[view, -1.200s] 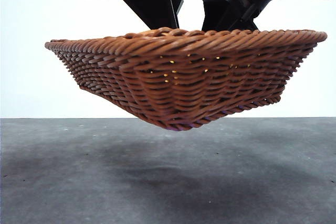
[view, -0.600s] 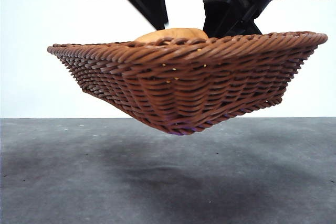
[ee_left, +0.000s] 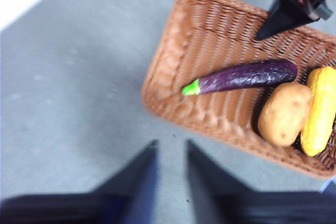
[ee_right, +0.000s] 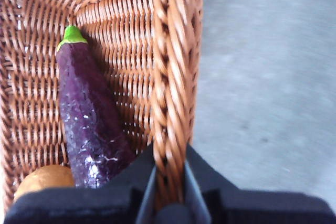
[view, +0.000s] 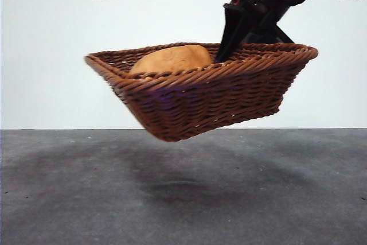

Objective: Help me put the vegetables on the table into the basket

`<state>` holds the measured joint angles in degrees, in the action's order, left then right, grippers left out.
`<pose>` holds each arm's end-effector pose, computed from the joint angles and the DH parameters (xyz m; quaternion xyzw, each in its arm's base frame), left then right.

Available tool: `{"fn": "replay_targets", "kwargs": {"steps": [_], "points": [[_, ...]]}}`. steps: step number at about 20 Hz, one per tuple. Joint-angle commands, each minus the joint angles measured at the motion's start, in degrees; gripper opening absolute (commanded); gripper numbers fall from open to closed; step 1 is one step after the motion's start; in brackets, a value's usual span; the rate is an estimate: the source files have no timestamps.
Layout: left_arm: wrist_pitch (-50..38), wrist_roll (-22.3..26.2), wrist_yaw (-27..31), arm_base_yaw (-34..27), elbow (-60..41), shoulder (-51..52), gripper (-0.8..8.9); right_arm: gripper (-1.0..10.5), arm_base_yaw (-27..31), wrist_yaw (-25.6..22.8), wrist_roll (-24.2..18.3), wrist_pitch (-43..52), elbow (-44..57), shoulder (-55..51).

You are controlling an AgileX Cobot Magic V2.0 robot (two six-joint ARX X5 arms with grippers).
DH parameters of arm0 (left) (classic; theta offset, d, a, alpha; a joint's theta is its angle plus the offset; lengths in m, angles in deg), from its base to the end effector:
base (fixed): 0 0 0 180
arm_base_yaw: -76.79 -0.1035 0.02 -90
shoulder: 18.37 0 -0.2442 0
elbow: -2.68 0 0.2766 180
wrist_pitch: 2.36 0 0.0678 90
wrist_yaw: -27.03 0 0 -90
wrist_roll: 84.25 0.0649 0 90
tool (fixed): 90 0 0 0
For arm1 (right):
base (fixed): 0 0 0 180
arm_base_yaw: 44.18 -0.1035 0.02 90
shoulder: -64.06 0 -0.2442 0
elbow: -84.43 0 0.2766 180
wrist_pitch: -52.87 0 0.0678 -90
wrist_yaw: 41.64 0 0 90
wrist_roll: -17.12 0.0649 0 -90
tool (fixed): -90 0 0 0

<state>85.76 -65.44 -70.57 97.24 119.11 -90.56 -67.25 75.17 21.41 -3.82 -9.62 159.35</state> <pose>0.2207 -0.0914 0.4374 0.1883 0.3296 -0.2824 0.8810 0.3435 0.1781 0.2341 0.0455 0.4975 0.3506 0.7922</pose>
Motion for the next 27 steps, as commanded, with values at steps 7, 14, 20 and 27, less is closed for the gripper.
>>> {"fn": "replay_targets", "kwargs": {"steps": [7,14,20,27], "points": [[-0.2,-2.7,0.0,-0.7,-0.2,12.6,-0.06,-0.1,18.4,0.4,-0.3,-1.0,0.0,0.2],[-0.2,-2.8,0.2,-0.7,-0.3,12.0,-0.06,-0.1,21.3,-0.2,-3.8,-0.5,0.2,7.1],[-0.2,-3.0,0.2,-0.7,-0.3,11.8,-0.06,-0.1,25.8,-0.9,-4.5,-0.8,0.3,12.7],[-0.2,-2.9,0.1,-0.7,-0.3,10.2,-0.06,-0.1,26.7,-0.2,-6.7,5.7,9.6,12.7]]}}
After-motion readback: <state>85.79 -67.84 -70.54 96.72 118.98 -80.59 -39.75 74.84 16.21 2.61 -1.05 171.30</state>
